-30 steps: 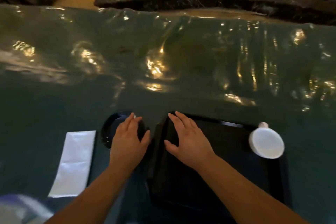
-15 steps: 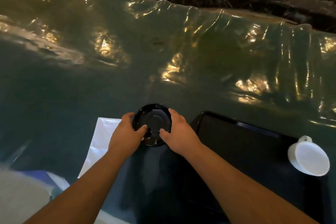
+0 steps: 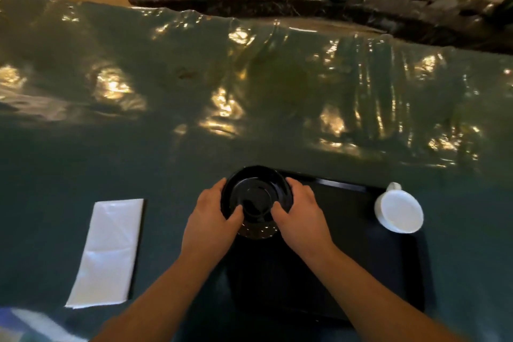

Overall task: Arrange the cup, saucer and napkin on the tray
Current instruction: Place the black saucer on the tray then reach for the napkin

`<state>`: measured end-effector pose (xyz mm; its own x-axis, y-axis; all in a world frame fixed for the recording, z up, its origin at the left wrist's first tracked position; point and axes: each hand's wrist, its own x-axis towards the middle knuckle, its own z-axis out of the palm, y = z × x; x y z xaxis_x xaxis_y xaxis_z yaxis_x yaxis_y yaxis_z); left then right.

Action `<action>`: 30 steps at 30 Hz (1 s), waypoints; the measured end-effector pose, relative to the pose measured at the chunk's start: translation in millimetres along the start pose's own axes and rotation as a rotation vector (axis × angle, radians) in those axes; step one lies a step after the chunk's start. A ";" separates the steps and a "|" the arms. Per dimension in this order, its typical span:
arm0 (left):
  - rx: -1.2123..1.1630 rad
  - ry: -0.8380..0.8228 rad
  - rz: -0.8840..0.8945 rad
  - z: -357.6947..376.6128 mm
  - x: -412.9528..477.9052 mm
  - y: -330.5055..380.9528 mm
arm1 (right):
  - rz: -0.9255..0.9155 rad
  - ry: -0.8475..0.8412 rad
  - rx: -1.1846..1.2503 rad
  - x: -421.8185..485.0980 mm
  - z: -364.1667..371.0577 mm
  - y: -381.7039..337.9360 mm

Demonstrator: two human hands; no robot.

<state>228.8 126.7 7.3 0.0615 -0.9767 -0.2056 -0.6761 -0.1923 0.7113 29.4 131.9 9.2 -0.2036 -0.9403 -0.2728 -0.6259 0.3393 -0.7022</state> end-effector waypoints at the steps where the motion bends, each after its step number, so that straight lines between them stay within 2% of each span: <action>1: 0.012 -0.035 0.023 13.8 -2.7 8.3 | 0.020 0.019 -0.006 -3.1 -10.4 13.6; 8: 0.048 -0.243 0.156 86.0 -16.1 38.9 | 0.089 0.011 -0.039 -17.7 -57.7 93.7; 13: 0.145 -0.346 0.248 108.0 -19.8 43.7 | 0.031 -0.012 -0.072 -27.0 -67.2 120.7; 21: 0.304 -0.363 0.313 115.1 -19.2 35.0 | -0.126 -0.110 -0.346 -33.1 -73.9 139.0; 30: 0.326 -0.339 0.300 128.5 -6.2 47.2 | -0.130 -0.046 -0.355 -22.3 -77.6 147.6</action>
<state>102.2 135.9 -44.3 -0.3718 -0.8884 -0.2693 -0.8229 0.1811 0.5386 -116.9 200.8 -37.3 -0.0763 -0.9698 -0.2316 -0.8678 0.1789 -0.4636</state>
